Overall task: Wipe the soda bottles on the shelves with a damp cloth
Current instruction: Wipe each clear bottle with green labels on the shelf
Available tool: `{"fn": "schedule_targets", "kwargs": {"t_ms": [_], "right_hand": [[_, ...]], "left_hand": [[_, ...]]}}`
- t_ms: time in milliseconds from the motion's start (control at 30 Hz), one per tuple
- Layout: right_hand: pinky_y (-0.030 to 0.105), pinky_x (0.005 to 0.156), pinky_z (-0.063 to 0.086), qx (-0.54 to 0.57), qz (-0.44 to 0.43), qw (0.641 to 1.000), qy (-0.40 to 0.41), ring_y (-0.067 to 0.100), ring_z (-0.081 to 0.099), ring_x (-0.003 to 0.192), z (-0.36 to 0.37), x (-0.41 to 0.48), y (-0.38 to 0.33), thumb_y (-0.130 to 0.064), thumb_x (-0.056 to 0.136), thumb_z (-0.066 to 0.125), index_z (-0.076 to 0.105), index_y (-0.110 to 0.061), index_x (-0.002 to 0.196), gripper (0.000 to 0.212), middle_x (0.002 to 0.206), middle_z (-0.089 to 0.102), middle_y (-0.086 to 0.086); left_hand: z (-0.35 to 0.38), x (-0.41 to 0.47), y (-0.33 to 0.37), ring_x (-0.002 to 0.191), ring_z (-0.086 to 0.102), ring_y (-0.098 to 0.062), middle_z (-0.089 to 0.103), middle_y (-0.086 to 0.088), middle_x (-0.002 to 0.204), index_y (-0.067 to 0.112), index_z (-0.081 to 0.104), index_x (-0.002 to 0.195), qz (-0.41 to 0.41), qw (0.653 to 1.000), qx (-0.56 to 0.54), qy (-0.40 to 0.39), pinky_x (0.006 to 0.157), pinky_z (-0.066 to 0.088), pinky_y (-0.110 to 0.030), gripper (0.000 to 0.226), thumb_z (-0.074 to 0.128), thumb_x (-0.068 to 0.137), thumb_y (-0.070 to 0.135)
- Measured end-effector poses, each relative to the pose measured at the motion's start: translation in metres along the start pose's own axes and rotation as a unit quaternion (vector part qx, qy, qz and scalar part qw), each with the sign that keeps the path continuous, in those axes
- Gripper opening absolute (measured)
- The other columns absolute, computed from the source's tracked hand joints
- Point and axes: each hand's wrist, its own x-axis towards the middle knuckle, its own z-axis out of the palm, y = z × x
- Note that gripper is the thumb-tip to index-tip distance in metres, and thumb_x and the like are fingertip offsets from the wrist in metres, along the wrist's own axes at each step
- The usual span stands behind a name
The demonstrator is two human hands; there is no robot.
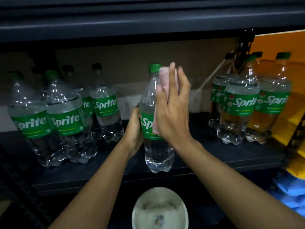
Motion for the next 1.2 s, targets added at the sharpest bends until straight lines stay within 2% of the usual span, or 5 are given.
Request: {"fn": "schedule_targets", "kwargs": {"t_ms": [200, 367, 600, 733, 1200], "right_hand": [[0.048, 0.122, 0.026, -0.054, 0.019, 0.998, 0.002, 0.019, 0.021, 0.152, 0.006, 0.013, -0.004, -0.047, 0.106, 0.029, 0.038, -0.022, 0.158, 0.058, 0.158, 0.042, -0.007], [0.038, 0.125, 0.024, -0.062, -0.011, 0.995, 0.081, 0.018, 0.024, 0.155, 0.025, -0.040, 0.013, -0.036, 0.108, 0.035, 0.025, -0.009, 0.162, 0.061, 0.169, 0.025, 0.005], [0.040, 0.127, 0.021, -0.023, 0.082, 0.995, 0.043, 0.009, 0.012, 0.157, 0.029, -0.144, 0.065, -0.043, 0.106, 0.034, 0.008, -0.017, 0.165, 0.070, 0.171, 0.006, -0.013], [0.043, 0.127, 0.022, -0.022, 0.100, 0.995, -0.002, 0.002, 0.010, 0.155, 0.019, -0.147, 0.059, -0.055, 0.104, 0.030, -0.011, -0.051, 0.157, 0.067, 0.164, -0.005, -0.034], [0.039, 0.091, 0.040, -0.103, 0.065, 0.987, -0.105, 0.024, 0.052, 0.123, -0.003, 0.040, -0.013, -0.045, 0.108, 0.027, 0.012, -0.036, 0.163, 0.058, 0.145, 0.047, 0.008]], "left_hand": [[0.024, -0.028, 0.026, 0.120, 0.069, -0.006, 0.075, 0.008, 0.128, 0.034, 0.070, 0.130, 0.111, 0.992, 0.054, -0.023, 0.099, 0.057, -0.033, 0.059, 0.034, 0.102, 0.071], [0.024, -0.020, 0.020, 0.116, 0.073, -0.017, 0.078, 0.000, 0.122, 0.037, 0.077, 0.119, 0.077, 0.992, 0.096, 0.020, 0.106, 0.054, -0.047, 0.070, 0.052, 0.082, 0.091], [0.019, -0.013, 0.013, 0.116, 0.073, -0.032, 0.074, -0.012, 0.127, 0.020, 0.064, 0.137, 0.068, 0.996, 0.043, 0.039, 0.104, 0.055, -0.056, 0.103, 0.061, 0.069, 0.098], [0.015, -0.007, 0.008, 0.121, 0.071, -0.029, 0.070, -0.010, 0.134, 0.022, 0.059, 0.141, 0.053, 0.996, 0.044, 0.049, 0.105, 0.053, -0.056, 0.111, 0.066, 0.062, 0.099], [0.014, -0.019, 0.041, 0.121, 0.071, -0.022, 0.077, -0.006, 0.126, 0.027, 0.072, 0.130, 0.046, 0.995, 0.079, -0.029, 0.114, 0.049, -0.051, 0.059, 0.030, 0.108, 0.063]]}}
